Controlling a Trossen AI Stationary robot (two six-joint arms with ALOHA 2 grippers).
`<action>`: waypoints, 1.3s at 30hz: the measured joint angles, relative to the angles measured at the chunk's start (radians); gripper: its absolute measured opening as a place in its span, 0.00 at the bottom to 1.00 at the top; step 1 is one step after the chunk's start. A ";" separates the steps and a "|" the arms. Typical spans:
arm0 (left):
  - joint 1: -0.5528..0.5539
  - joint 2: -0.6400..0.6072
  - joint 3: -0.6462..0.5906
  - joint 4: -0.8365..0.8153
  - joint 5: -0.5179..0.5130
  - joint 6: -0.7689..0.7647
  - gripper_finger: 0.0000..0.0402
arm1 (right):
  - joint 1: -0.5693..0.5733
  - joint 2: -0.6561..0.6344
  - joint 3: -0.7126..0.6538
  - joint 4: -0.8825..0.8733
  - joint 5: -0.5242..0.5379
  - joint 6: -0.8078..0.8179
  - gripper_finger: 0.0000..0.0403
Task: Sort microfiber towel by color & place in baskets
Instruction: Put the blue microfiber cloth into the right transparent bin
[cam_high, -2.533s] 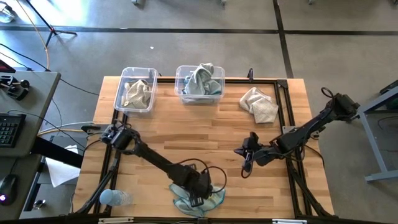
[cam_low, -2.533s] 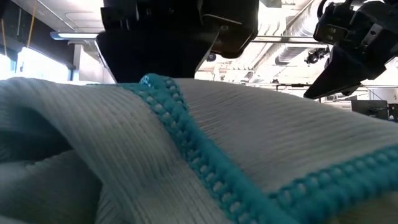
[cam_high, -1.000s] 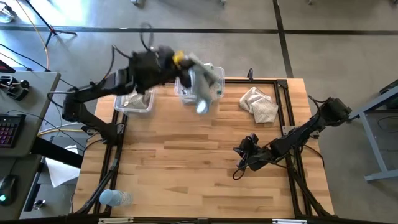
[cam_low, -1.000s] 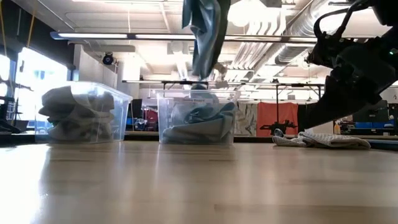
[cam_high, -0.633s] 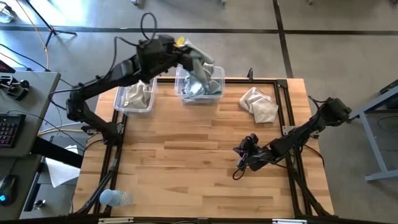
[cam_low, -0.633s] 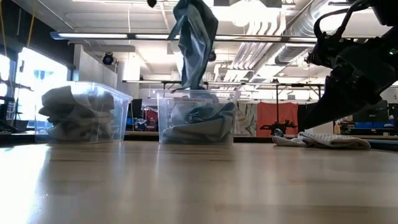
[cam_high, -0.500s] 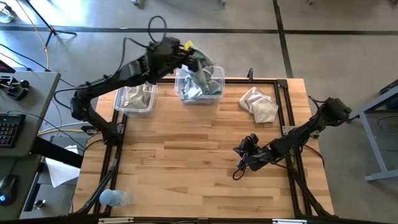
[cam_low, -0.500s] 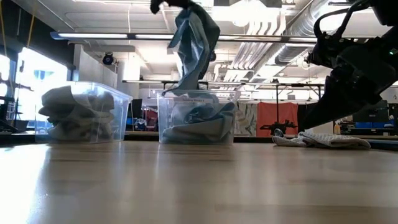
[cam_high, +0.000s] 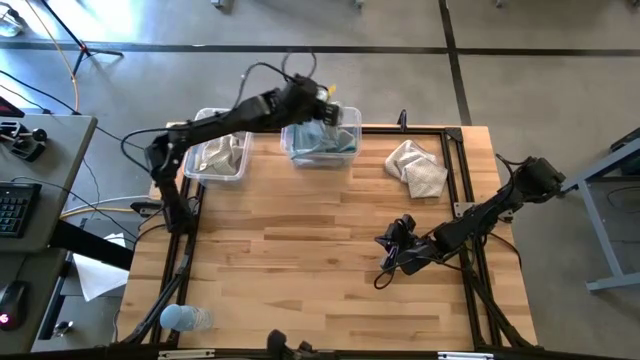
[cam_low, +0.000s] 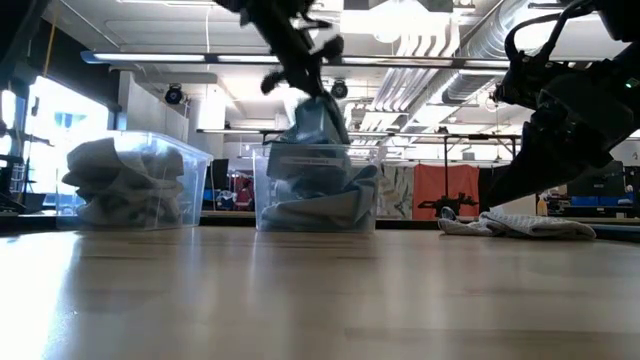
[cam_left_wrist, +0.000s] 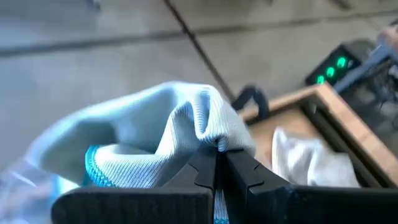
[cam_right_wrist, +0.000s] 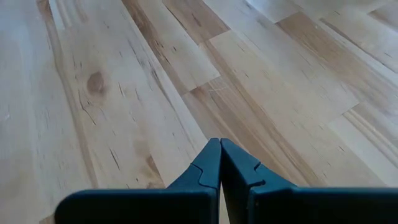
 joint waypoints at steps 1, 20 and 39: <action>0.000 0.020 0.000 -0.005 0.011 -0.024 0.00 | 0.000 0.000 0.000 0.000 0.000 0.000 0.00; 0.017 0.247 0.000 -0.024 0.060 -0.326 0.00 | 0.000 0.000 0.000 -0.008 0.001 0.003 0.00; 0.048 0.383 0.003 -0.036 0.253 -0.412 0.00 | 0.001 0.000 0.000 -0.012 0.001 0.003 0.00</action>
